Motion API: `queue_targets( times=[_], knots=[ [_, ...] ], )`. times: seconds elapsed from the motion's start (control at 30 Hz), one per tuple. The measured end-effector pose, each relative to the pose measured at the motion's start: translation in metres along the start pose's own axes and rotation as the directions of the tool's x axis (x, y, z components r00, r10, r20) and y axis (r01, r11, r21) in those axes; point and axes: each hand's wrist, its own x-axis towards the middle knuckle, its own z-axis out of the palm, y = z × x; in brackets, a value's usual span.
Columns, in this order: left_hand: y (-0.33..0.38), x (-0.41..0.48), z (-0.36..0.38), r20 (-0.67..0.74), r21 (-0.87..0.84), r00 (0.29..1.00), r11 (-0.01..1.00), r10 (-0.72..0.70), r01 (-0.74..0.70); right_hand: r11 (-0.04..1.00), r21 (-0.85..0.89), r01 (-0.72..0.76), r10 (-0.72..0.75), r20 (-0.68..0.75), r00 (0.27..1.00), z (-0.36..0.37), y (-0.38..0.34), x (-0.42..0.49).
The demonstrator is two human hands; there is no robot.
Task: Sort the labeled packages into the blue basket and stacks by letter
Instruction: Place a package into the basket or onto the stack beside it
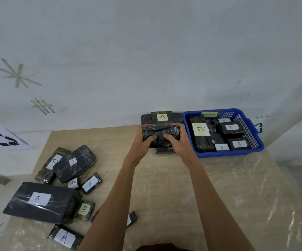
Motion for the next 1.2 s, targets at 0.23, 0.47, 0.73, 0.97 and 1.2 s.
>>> queue_targets(
  times=[0.23,0.47,0.73,0.97,1.2],
  knots=[
    [0.002,0.003,-0.001,0.022,-0.021,1.000,1.000,0.001,0.000,0.999,0.026,-0.041,0.042,-0.012,0.999,0.002,0.004,0.007],
    [0.006,0.006,-0.001,0.031,0.093,0.990,0.986,0.135,-0.137,0.930,0.235,-0.284,0.280,0.050,0.959,-0.005,0.004,0.008],
    [0.013,0.008,-0.001,0.067,0.114,0.978,0.973,0.195,-0.202,0.801,0.374,-0.468,0.438,0.167,0.883,-0.012,0.002,0.010],
    [0.010,0.012,-0.002,0.089,0.022,0.991,0.995,-0.096,0.094,0.870,0.334,-0.362,0.360,0.069,0.930,-0.005,0.006,0.015],
    [0.002,0.018,-0.005,0.027,0.000,0.959,0.960,-0.281,0.281,0.983,0.101,-0.156,0.143,0.122,0.982,-0.002,0.001,0.008]
  ],
)
